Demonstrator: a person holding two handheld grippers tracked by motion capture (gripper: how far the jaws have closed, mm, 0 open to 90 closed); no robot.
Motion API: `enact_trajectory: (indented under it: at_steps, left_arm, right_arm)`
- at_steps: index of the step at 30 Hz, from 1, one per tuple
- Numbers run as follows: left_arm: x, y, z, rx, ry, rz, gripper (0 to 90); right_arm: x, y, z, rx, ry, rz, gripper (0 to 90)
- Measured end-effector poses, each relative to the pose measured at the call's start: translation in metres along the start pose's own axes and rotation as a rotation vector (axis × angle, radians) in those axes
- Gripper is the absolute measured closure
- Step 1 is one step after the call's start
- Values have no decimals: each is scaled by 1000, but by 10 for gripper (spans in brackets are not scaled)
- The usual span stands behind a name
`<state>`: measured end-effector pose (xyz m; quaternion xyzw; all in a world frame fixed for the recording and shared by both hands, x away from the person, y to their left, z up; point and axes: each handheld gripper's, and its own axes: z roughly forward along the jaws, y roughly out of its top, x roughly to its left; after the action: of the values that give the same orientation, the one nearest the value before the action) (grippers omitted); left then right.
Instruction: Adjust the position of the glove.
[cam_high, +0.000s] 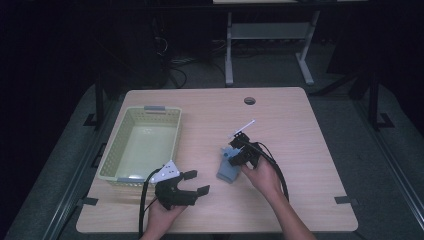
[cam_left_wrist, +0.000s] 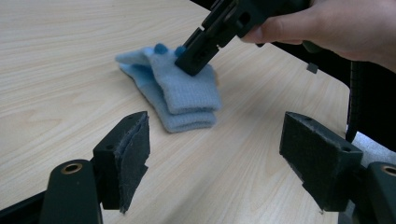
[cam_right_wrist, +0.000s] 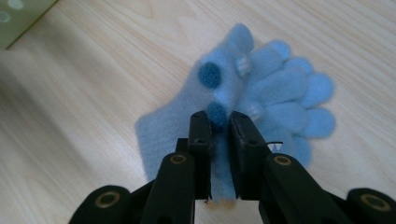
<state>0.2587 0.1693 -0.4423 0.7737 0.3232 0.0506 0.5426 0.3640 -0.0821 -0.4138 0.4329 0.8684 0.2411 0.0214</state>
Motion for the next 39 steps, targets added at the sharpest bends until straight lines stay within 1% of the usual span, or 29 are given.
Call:
enact_trajectory:
  at_steps: [1, 4, 5, 6, 8, 9, 10, 11, 12, 13, 14, 16, 18, 19, 20, 22, 23, 24, 25, 27, 28, 30, 33, 35, 37, 39]
  left_arm:
    - [0, 0, 0, 0, 0, 5, 239]
    - [0, 0, 0, 1, 0, -6, 239]
    - [0, 0, -1, -1, 0, -5, 239]
    - [0, 0, -1, -1, 0, -3, 240]
    - [0, 0, -1, -1, 0, -3, 240]
    - [-1, 0, -1, -2, 0, -4, 240]
    - [-1, 0, -1, -1, 0, -4, 240]
    - [0, 0, -1, -1, 1, -3, 240]
    - [0, 0, -1, -1, 0, -4, 240]
    - [0, 0, -1, -1, 0, -4, 240]
    - [0, 0, 0, 1, -2, -6, 240]
    - [-1, 0, 0, 0, -5, -10, 240]
    - [-1, 0, 0, 4, -11, -5, 240]
    - [-2, 0, 1, 0, -11, -5, 240]
    - [-3, -1, 1, -1, -10, -6, 240]
    - [-3, -1, 1, 2, -9, -4, 240]
    - [-3, -1, 1, 2, -9, -5, 241]
    - [-3, -1, 1, 3, -9, -5, 242]
    - [-3, -1, 1, 3, -9, -6, 242]
    - [-2, -1, 1, 2, -10, -5, 243]
    - [-2, -1, 1, 3, -11, -5, 243]
    - [-2, -1, 2, 7, -10, -8, 245]
    - [-3, -1, 2, 10, -5, -5, 266]
    - [-3, -1, 4, 8, -15, -32, 268]
    - [-5, 1, 7, 10, -9, -35, 268]
    - [-6, 3, 11, 24, -13, -50, 269]
  right_arm:
    - [1, 0, 1, -1, -1, 3, 789]
    - [2, -2, 7, 3, -8, 0, 757]
    - [2, -3, 9, 10, -10, -7, 742]
    - [1, -4, 12, 15, -10, -6, 704]
    - [1, -4, 13, 15, -11, 1, 688]
    - [-1, -4, 13, 7, -6, -1, 655]
    - [-1, -4, 12, -5, -7, 6, 636]
    - [-1, -4, 9, -24, -14, 14, 635]
    - [-2, -4, 6, -43, -11, 9, 637]
    - [-1, -4, 3, -52, -12, 10, 654]
    - [-1, -4, 1, -61, -11, 2, 671]
    - [-1, -5, -2, -72, -2, 6, 714]
    - [-1, -6, 0, -60, 18, 8, 749]
    - [-1, -6, 2, -52, 15, 9, 766]
    - [-1, -5, 8, -36, 21, 4, 797]
    - [-1, -5, 11, -26, 19, 4, 808]
    - [-2, -6, 18, -9, 20, 9, 817]
    - [-5, -7, 23, 7, 31, 15, 818]
    - [-5, -7, 23, 7, 31, 15, 818]
    - [-8, -9, 24, -10, 52, 49, 814]
    - [-9, -9, 22, -15, 56, 51, 809]
    - [-9, -10, 19, -28, 49, 47, 795]
    - [-11, -11, 10, -65, 62, 59, 762]
    - [-15, -14, 5, -88, 71, 75, 731]
    - [-18, -19, 2, -107, 81, 97, 690]
    - [-23, -24, -1, -116, 104, 120, 645]
